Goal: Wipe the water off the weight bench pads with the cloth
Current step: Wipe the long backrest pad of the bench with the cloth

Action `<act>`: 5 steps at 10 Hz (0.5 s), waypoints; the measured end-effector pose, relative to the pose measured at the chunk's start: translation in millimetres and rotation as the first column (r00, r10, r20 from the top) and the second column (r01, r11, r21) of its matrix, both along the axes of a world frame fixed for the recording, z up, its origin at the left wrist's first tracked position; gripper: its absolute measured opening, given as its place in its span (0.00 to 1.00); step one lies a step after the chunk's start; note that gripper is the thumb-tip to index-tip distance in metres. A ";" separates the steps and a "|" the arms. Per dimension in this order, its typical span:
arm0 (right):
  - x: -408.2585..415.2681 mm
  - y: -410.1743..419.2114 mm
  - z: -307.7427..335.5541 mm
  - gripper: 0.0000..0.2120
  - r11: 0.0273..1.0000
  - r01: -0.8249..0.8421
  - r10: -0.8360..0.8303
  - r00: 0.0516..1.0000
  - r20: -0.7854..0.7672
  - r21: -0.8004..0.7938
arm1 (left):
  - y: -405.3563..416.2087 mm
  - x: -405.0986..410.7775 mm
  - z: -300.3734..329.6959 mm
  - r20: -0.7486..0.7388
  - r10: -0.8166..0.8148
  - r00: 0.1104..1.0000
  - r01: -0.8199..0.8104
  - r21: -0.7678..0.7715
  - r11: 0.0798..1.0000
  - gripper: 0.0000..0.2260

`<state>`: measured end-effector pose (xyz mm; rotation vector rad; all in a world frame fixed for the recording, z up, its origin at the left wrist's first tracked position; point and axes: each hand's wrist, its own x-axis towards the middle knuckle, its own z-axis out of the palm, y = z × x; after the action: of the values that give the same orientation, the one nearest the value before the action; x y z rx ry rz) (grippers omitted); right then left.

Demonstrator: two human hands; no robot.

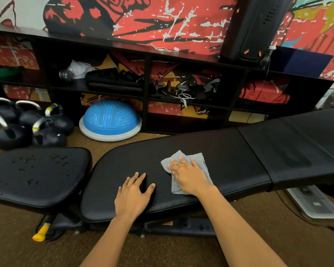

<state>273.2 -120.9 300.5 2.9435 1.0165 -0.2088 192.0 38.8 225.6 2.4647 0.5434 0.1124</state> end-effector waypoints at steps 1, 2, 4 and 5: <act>-15.3 -10.5 1.9 0.20 1.000 -0.008 0.008 1.000 -0.001 0.015 | -0.2 0.1 -0.3 0.007 0.007 1.000 -0.007 -0.007 1.000 0.27; -28.1 -27.3 -1.4 0.21 0.999 0.023 -0.023 1.000 -0.010 0.037 | -0.4 -0.5 -0.9 0.015 0.008 1.000 -0.008 -0.015 1.000 0.27; -41.1 -70.0 -2.1 0.38 0.995 0.093 -0.095 0.993 0.064 0.043 | 0.6 -0.7 -1.6 0.017 -0.004 1.000 0.005 -0.015 1.000 0.27; -35.4 -84.9 3.8 0.28 0.989 0.137 -0.141 0.987 0.082 0.053 | 1.8 -1.0 -1.9 0.018 -0.014 1.000 0.014 -0.017 1.000 0.27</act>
<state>237.8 -205.9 304.3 3.0387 0.8179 -0.0603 191.0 40.5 223.7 2.4479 0.5172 0.1227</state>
